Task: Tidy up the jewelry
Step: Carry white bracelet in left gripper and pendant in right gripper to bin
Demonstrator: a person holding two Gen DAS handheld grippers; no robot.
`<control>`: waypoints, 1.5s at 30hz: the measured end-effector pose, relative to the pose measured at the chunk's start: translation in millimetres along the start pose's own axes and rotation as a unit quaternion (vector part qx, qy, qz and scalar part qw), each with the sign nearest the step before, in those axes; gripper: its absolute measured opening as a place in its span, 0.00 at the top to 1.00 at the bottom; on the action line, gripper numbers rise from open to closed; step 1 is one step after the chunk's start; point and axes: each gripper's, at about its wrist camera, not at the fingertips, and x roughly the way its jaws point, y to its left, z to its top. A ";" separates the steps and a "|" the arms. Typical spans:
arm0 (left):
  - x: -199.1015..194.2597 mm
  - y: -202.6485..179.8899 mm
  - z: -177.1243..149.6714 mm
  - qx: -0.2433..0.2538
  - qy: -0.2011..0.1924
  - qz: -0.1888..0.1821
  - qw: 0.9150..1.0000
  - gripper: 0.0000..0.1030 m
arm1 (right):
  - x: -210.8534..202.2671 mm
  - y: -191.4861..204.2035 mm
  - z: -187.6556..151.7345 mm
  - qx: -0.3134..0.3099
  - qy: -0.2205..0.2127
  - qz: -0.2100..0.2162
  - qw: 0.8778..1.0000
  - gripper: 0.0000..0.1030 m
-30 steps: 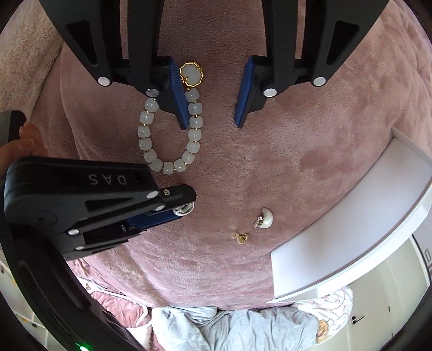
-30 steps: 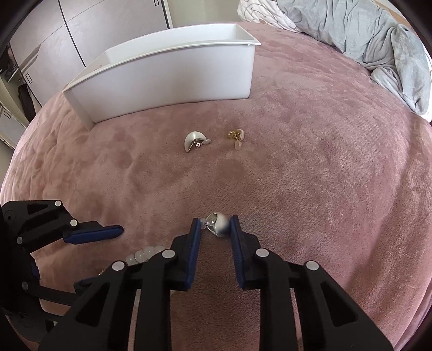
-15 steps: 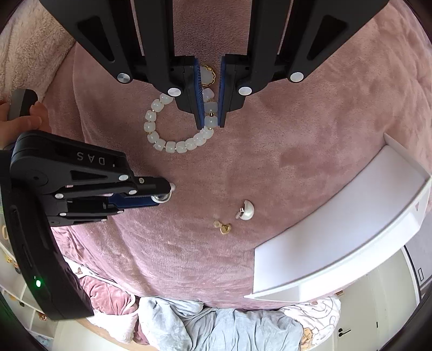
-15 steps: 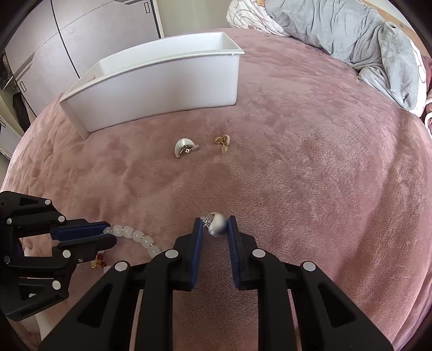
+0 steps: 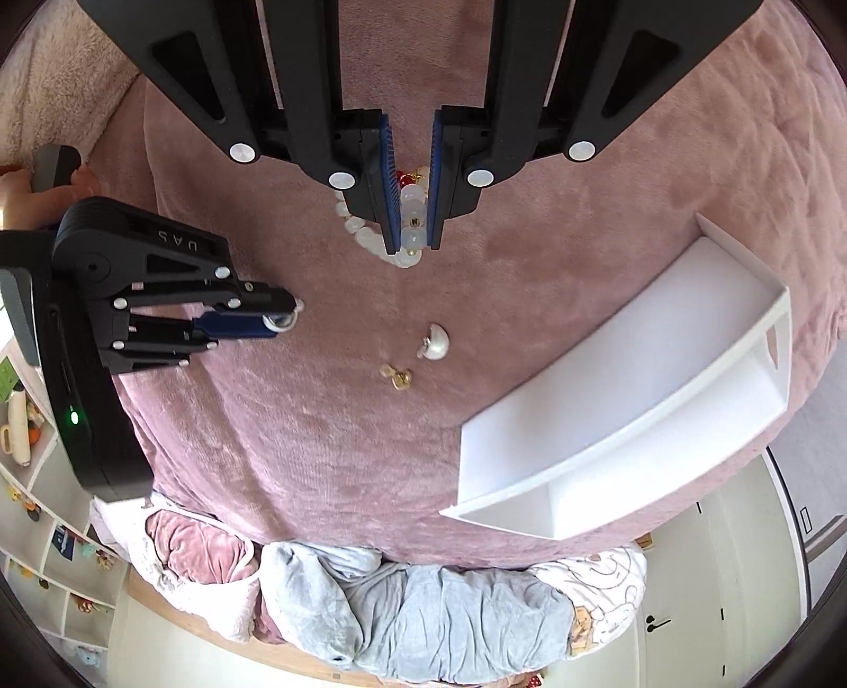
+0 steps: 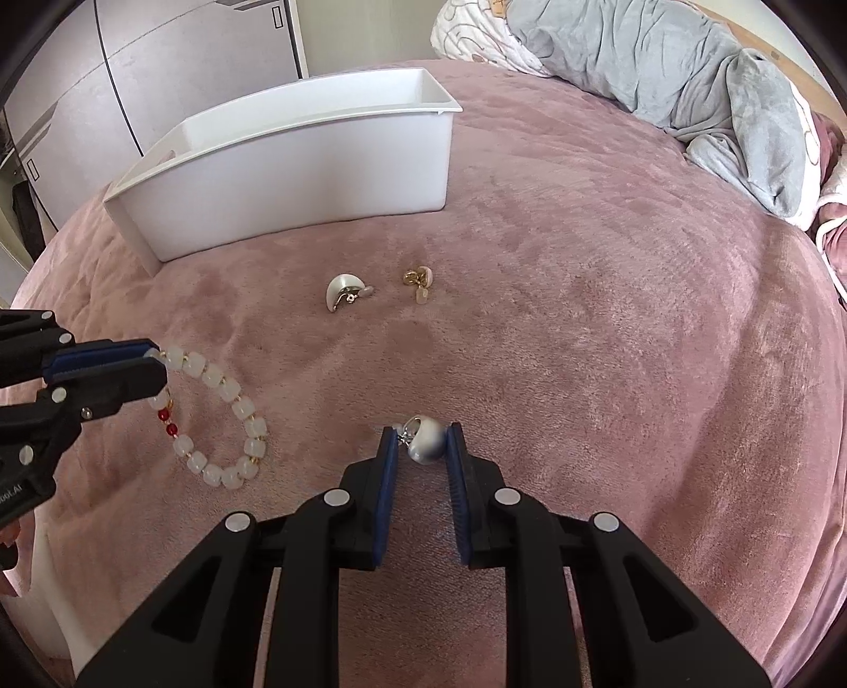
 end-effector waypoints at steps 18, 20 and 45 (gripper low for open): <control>-58.5 65.4 65.6 -0.008 -0.070 0.058 0.996 0.85 | -15.6 -2.5 28.8 0.018 -0.031 -0.007 0.999 0.82; -65.7 74.8 77.7 -0.016 -0.079 0.066 0.995 0.85 | -20.5 -0.2 38.2 0.014 -0.038 -0.006 0.999 0.82; -68.3 173.8 162.8 -0.068 -0.084 0.141 0.984 0.85 | -29.3 55.3 235.9 0.031 -0.064 0.049 0.996 0.82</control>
